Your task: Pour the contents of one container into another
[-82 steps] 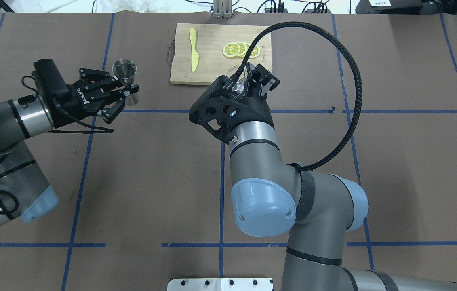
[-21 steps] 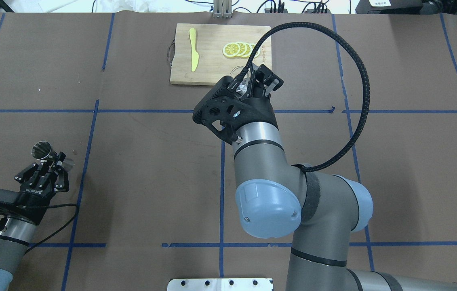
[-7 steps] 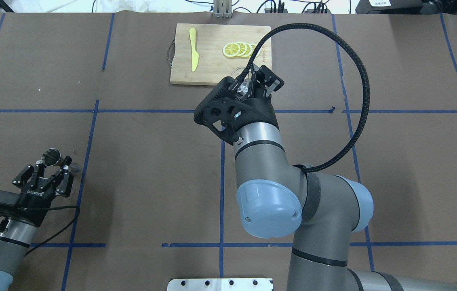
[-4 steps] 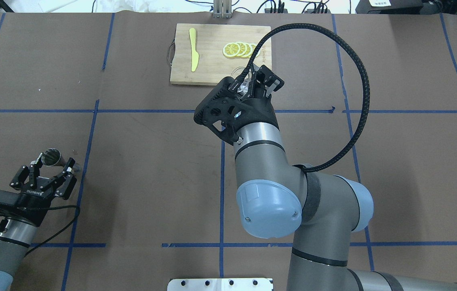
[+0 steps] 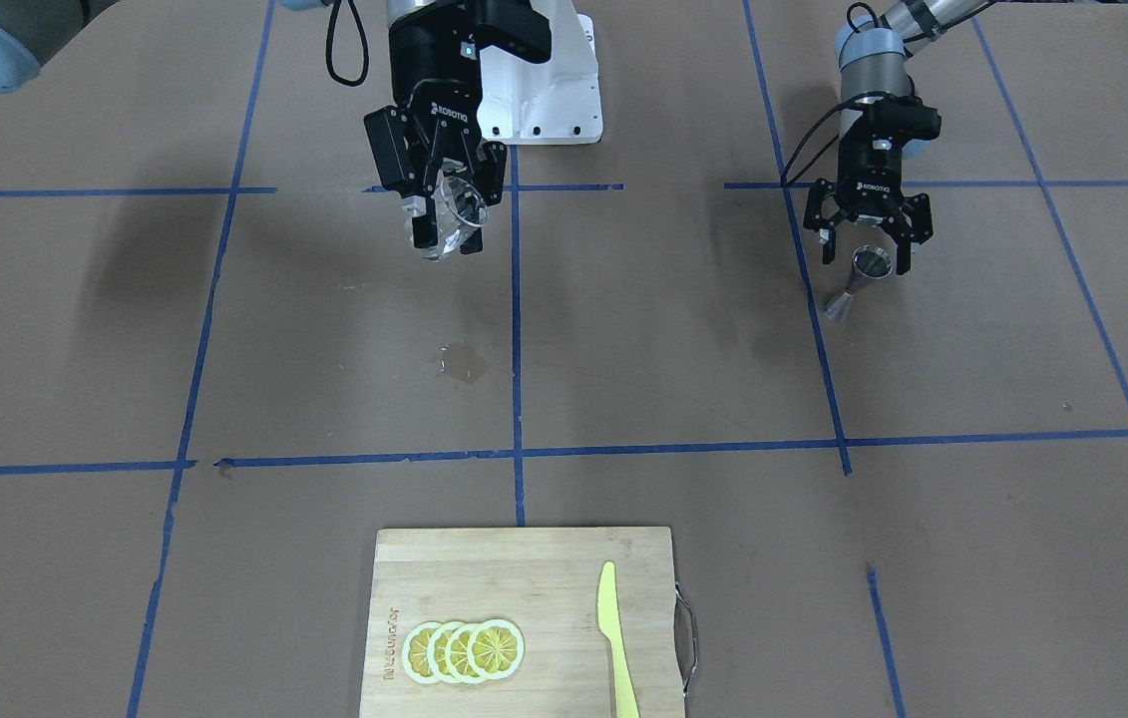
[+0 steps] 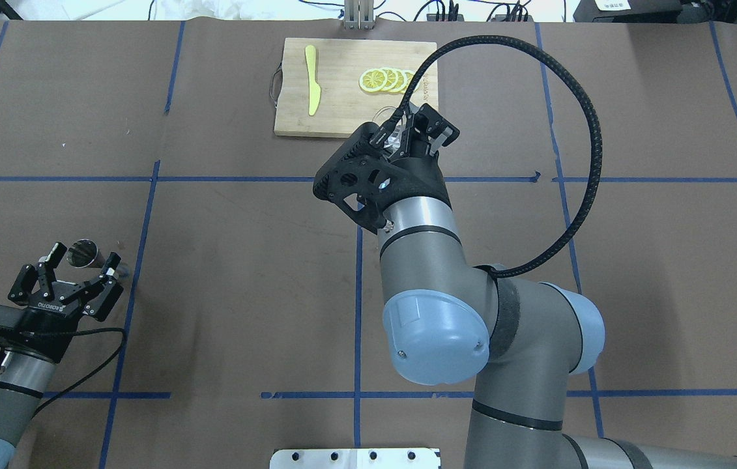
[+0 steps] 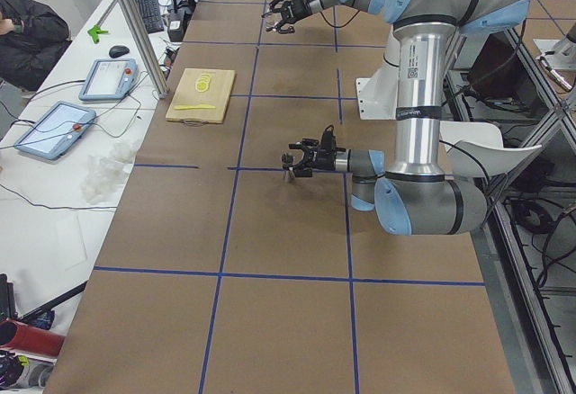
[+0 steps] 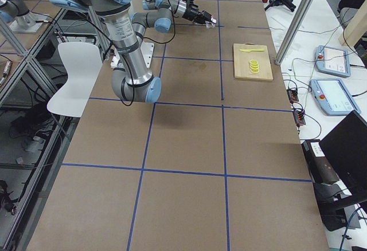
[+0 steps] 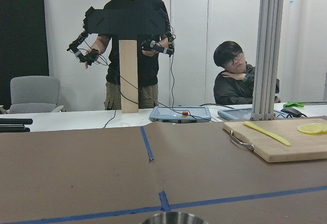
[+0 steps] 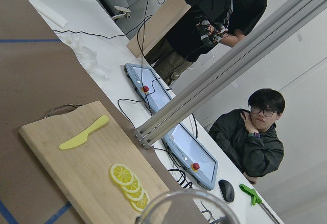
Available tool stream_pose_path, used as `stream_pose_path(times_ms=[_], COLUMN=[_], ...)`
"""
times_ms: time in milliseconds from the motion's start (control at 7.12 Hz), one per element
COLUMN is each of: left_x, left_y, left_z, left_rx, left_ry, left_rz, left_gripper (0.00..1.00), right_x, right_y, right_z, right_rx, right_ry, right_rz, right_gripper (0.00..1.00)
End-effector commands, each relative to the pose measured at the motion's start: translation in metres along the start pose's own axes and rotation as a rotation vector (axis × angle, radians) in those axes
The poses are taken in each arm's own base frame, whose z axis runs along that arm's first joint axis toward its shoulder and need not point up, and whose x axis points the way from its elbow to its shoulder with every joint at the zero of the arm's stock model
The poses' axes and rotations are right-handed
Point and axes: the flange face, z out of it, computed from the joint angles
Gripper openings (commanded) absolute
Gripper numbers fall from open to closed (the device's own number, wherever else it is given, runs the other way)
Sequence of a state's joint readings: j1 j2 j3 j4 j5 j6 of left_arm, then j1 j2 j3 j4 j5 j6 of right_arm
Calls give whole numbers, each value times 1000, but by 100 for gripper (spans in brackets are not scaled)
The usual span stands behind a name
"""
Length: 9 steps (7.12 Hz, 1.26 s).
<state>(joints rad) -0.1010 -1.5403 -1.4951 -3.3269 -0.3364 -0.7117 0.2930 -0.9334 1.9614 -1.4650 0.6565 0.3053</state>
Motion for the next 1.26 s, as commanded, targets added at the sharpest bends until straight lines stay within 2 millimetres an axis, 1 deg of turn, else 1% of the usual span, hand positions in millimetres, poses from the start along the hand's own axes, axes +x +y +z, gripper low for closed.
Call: stream_pose_path(times_ms=[0,281,421,561,702,842,982,1123], left_x=[3,-9,-22,-38,-37,-43,-66,-104], left_y=[-16,-29,-32,-38,-53,-58,-69,-85], left_z=[-1,-4,-6,-5,-9,-13,-6,-2], left_rx=[23,64,66,45,52,48,37,6], left_ry=[14,35,43,95,147,222,272,325], left_rz=[-5,-6,26,57,53,58,104,180], left_gripper=[99,99,99,99,99,99,99,99], right_x=[1,1,1,1,0,0,0,0], right_y=[0,0,0,1,2,2,2,2], right_z=[0,0,0,0,0,0,0,0], right_rx=[1,1,1,0,-1,-1,-1,-1], right_ry=[0,0,0,0,0,0,0,0], right_rz=[1,1,1,-2,-3,-3,-3,-3], right_gripper=[0,0,0,0,0,0,0,0])
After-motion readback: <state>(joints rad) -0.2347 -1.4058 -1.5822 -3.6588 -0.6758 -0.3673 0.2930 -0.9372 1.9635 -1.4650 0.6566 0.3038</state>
